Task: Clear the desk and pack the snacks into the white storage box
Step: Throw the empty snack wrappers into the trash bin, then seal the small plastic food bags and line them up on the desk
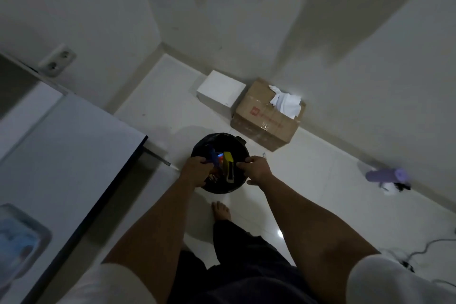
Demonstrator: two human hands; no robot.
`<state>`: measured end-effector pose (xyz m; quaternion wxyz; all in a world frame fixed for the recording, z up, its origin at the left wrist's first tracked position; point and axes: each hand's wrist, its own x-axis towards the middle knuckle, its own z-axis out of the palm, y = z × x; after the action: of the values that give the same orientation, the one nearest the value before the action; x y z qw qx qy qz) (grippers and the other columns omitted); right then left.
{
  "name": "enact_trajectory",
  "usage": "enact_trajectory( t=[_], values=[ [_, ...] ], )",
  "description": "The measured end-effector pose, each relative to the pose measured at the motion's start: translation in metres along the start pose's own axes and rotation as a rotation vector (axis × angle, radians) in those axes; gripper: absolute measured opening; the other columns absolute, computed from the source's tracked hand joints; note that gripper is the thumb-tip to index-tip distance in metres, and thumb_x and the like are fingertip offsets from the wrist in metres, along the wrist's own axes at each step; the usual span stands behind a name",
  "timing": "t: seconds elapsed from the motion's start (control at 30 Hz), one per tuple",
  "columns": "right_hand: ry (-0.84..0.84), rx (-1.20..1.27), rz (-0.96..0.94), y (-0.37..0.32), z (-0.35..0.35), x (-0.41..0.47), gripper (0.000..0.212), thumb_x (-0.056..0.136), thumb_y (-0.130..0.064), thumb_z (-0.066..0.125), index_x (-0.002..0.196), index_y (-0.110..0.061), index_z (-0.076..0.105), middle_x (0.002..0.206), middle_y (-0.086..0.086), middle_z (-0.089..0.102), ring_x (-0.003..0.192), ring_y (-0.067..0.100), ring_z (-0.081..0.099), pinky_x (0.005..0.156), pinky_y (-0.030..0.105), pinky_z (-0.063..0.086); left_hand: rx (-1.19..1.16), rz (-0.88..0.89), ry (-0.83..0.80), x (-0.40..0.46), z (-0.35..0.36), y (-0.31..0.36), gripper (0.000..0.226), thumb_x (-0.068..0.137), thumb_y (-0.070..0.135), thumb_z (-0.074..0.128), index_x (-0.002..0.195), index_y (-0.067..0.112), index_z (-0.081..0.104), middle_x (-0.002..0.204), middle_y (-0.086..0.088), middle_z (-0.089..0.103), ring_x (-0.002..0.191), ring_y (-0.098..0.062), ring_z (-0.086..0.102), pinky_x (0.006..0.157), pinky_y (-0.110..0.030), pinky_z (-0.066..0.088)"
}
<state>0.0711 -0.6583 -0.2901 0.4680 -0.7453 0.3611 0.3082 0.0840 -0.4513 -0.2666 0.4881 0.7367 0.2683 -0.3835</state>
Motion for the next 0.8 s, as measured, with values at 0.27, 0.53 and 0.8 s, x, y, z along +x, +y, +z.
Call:
enact_trajectory(
  t=[0.27, 0.53, 0.8],
  values=[
    [-0.048, -0.282, -0.195, -0.036, 0.01, -0.001, 0.03, 0.093, -0.026, 0.072, 0.106, 0.001, 0.072, 0.086, 0.011, 0.066, 0.083, 0.032, 0.069, 0.082, 0.041, 0.06, 0.08, 0.036, 0.11, -0.019, -0.025, -0.006, 0.03, 0.098, 0.029, 0.062, 0.122, 0.012, 0.067, 0.126, -0.006, 0.061, 0.119, -0.03, 0.059, 0.106, -0.046, 0.049],
    [-0.184, -0.573, -0.461, -0.06, 0.088, -0.038, 0.015, 0.093, -0.022, 0.069, 0.084, -0.012, 0.065, 0.071, 0.001, 0.062, 0.07, 0.018, 0.057, 0.07, 0.029, 0.042, -0.066, 0.027, 0.351, -0.079, -0.104, -0.064, 0.03, 0.093, 0.023, 0.066, 0.117, 0.005, 0.072, 0.121, -0.014, 0.069, 0.114, -0.031, 0.065, 0.097, -0.032, 0.051],
    [-0.263, -0.622, -0.808, -0.1, 0.233, -0.147, 0.019, 0.095, -0.024, 0.07, 0.108, -0.012, 0.074, 0.105, 0.009, 0.075, 0.097, 0.027, 0.069, 0.078, 0.026, 0.044, -0.25, 0.067, 0.674, -0.189, -0.217, -0.171, 0.038, 0.093, 0.033, 0.065, 0.126, 0.015, 0.068, 0.136, -0.005, 0.065, 0.124, -0.024, 0.061, 0.106, -0.026, 0.044]
  ],
)
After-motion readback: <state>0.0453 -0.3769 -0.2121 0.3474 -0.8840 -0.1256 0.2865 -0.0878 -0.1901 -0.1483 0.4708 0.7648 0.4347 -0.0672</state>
